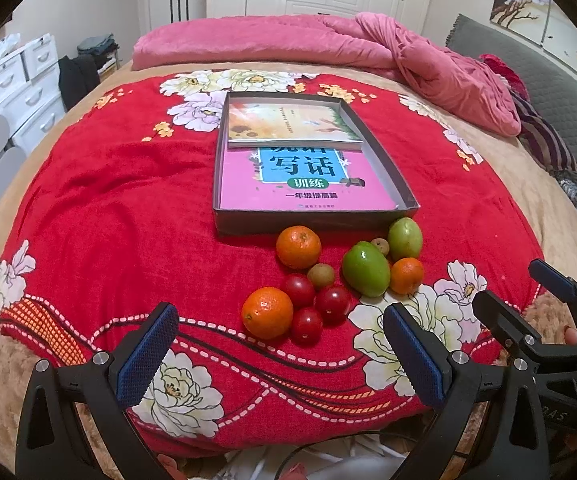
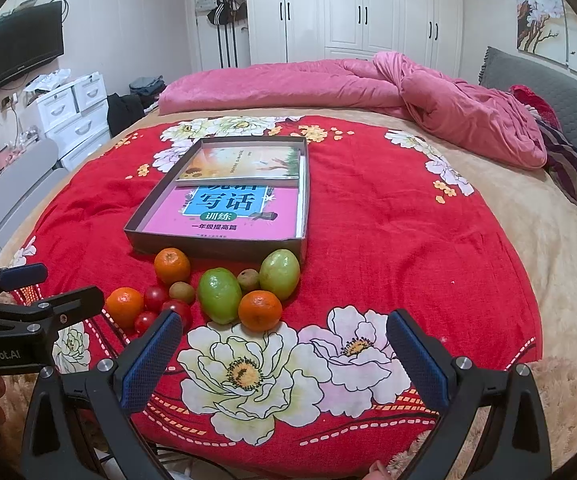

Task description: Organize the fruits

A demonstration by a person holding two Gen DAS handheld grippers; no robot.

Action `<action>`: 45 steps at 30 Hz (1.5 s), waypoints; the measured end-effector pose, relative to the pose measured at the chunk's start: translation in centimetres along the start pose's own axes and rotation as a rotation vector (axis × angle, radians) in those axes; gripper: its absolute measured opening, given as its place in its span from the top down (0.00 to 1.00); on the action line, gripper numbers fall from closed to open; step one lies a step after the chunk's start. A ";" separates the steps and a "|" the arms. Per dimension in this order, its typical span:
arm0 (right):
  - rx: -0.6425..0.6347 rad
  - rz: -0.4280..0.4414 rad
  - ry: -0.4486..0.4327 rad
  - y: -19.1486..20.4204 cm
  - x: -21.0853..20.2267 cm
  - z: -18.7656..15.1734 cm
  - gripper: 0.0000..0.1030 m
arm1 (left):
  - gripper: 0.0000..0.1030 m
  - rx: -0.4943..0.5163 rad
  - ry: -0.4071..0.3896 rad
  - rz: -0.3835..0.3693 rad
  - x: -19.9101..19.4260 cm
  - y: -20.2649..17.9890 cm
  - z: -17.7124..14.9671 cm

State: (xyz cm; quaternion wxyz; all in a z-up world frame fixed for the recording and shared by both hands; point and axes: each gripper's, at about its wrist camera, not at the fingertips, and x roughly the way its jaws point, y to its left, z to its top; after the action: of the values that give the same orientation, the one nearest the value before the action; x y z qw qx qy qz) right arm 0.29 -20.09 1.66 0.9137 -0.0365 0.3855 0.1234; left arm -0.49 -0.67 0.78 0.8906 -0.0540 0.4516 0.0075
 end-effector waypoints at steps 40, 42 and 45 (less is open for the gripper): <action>0.002 0.032 0.101 0.2 4.5 -0.2 0.00 | 0.22 -0.063 0.215 -0.132 6.4 4.0 -0.4; 0.012 0.038 0.119 0.0 5.1 -0.1 0.00 | 0.25 -0.074 0.226 -0.146 6.7 4.2 -0.4; 0.029 0.057 0.157 -0.3 6.3 -0.1 0.00 | 0.29 -0.070 0.228 -0.149 7.1 4.3 -0.3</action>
State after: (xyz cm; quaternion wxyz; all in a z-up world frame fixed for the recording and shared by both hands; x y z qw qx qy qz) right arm 4.52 -19.13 -2.94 0.8772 -0.0220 0.4587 0.1403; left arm 3.22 3.29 -5.52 0.8291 -0.1188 0.5442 -0.0488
